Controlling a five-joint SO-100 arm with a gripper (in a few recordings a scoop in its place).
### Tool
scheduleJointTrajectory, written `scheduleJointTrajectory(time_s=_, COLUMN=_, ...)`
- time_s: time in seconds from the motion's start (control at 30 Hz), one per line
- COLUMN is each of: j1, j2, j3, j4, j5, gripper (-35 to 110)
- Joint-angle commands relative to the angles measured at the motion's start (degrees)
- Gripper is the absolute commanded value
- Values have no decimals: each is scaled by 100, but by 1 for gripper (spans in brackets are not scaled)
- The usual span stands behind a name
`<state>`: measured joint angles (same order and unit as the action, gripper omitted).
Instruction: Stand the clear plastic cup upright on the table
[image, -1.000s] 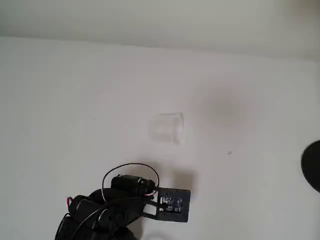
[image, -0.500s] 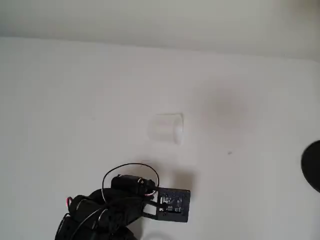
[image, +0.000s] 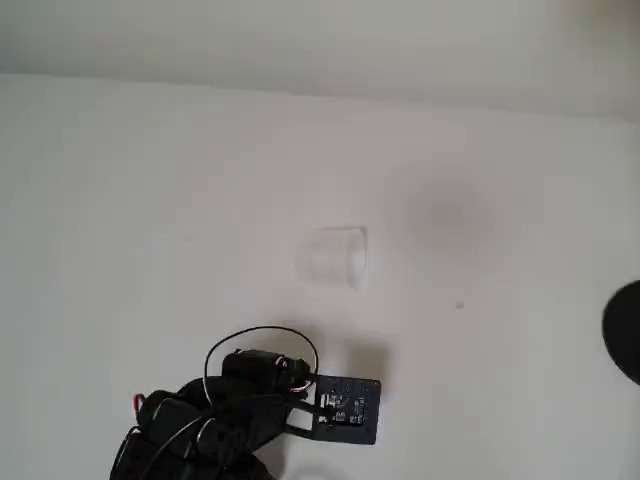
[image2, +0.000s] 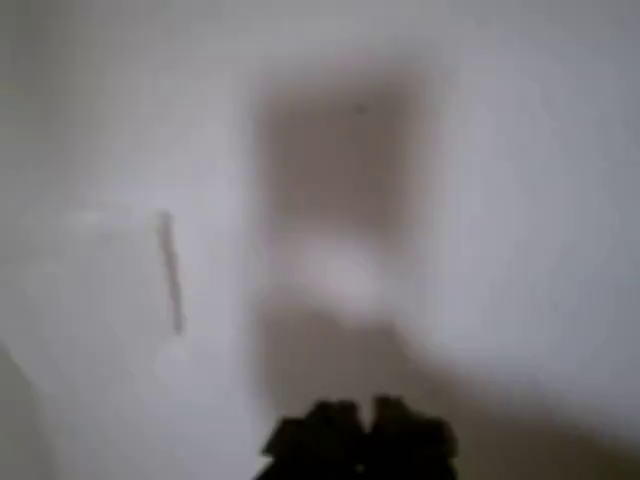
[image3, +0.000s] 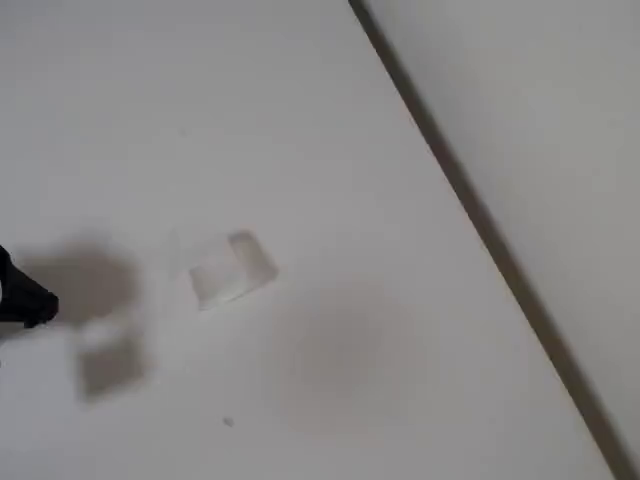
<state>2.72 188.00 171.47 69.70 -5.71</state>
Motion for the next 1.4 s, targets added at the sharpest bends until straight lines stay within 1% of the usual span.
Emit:
scheduleJointTrajectory(time_s=0.0, j1=-18, j2=44, j3=-35, j4=44, j5=18, gripper=0)
scheduleJointTrajectory(time_s=0.4, j1=-123, j2=44, j3=-35, j4=18, j5=-44, gripper=1)
scheduleJointTrajectory(time_s=0.5, j1=-220, j2=44, j3=-26, j4=-18, j5=-70, gripper=7)
scheduleJointTrajectory(time_s=0.6, j1=-237, j2=53, j3=193, j4=-853, j5=-44, gripper=7)
scheduleJointTrajectory(time_s=0.63, j1=-211, j2=53, j3=272, j4=-1151, j5=-44, gripper=9)
scheduleJointTrajectory(time_s=0.67, j1=-149, j2=53, j3=343, j4=-1397, j5=-35, gripper=14)
scheduleJointTrajectory(time_s=0.7, j1=-114, j2=53, j3=352, j4=-1591, j5=-18, gripper=15)
scheduleJointTrajectory(time_s=0.8, j1=97, j2=53, j3=193, j4=-1819, j5=-229, gripper=22)
scheduleJointTrajectory(time_s=0.87, j1=149, j2=44, j3=193, j4=-2074, j5=-316, gripper=32)
scheduleJointTrajectory(time_s=0.93, j1=-88, j2=53, j3=176, j4=-2136, j5=-642, gripper=37)
scheduleJointTrajectory(time_s=1.03, j1=-466, j2=-9, j3=70, j4=-2162, j5=-967, gripper=38)
scheduleJointTrajectory(time_s=1.13, j1=-650, j2=-958, j3=-510, j4=-2241, j5=-905, gripper=41)
scheduleJointTrajectory(time_s=1.27, j1=-659, j2=-3542, j3=-2153, j4=-2259, j5=-650, gripper=46)
scheduleJointTrajectory(time_s=1.37, j1=-659, j2=-4860, j3=-3182, j4=-2197, j5=-580, gripper=46)
